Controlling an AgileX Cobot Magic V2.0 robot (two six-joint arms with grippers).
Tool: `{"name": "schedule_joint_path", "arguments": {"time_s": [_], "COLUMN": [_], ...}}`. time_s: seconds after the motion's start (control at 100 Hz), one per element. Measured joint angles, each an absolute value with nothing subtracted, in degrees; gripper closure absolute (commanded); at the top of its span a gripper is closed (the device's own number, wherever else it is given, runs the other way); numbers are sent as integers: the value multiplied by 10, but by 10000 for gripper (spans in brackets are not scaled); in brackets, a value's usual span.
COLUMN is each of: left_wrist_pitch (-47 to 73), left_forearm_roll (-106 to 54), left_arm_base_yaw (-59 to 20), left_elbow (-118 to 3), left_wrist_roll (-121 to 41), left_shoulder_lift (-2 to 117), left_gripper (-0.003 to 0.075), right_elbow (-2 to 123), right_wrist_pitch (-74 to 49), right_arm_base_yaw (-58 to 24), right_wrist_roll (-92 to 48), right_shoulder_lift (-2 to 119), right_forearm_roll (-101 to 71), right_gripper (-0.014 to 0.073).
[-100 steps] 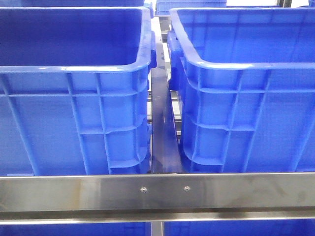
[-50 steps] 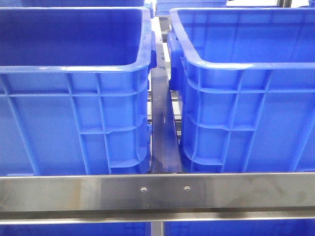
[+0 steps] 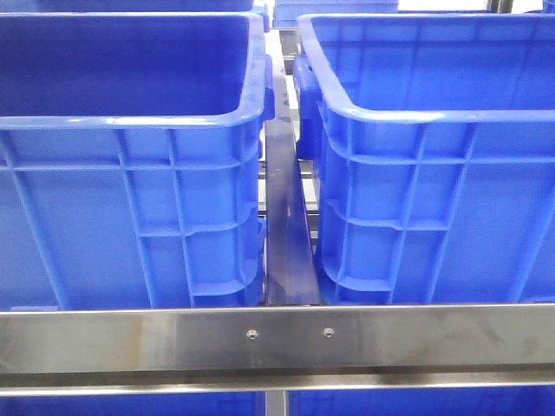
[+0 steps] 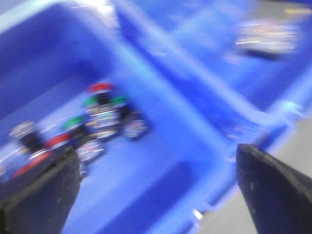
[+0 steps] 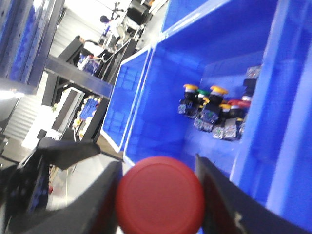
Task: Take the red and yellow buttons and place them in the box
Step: 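Carry the red button with the right gripper over the empty crate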
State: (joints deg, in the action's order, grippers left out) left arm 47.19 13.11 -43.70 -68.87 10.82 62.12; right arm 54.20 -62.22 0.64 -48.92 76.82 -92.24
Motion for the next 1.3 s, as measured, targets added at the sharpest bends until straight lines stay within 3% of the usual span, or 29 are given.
{"name": "schedule_joint_path", "arguments": {"time_s": [0.34,0.85,0.99,1.21,1.3], "left_wrist_pitch": [464,409,408,407,407], "left_forearm_roll": [117,104,103,102,102], "left_arm_base_yaw": [-256,-153,-149,-149,-149], "left_elbow": [-668,-441,-406,-400,-400], "left_wrist_roll": [108,123,123,123,123], "left_shoulder_lift": [590,316,254,218,218], "left_gripper": [132,149,314,715,739], "right_elbow": [542,542,542,542,542], "right_wrist_pitch": [-625,-587,-566,-479,-425], "right_arm_base_yaw": [42,77,77,77,77], "right_wrist_roll": [-489,-490,-490,-491,-491], "right_shoulder_lift": [768,768,768,768,768], "right_forearm_roll": [-921,-918,-918,-918,-919], "right_gripper": [549,549,549,549,549]}}
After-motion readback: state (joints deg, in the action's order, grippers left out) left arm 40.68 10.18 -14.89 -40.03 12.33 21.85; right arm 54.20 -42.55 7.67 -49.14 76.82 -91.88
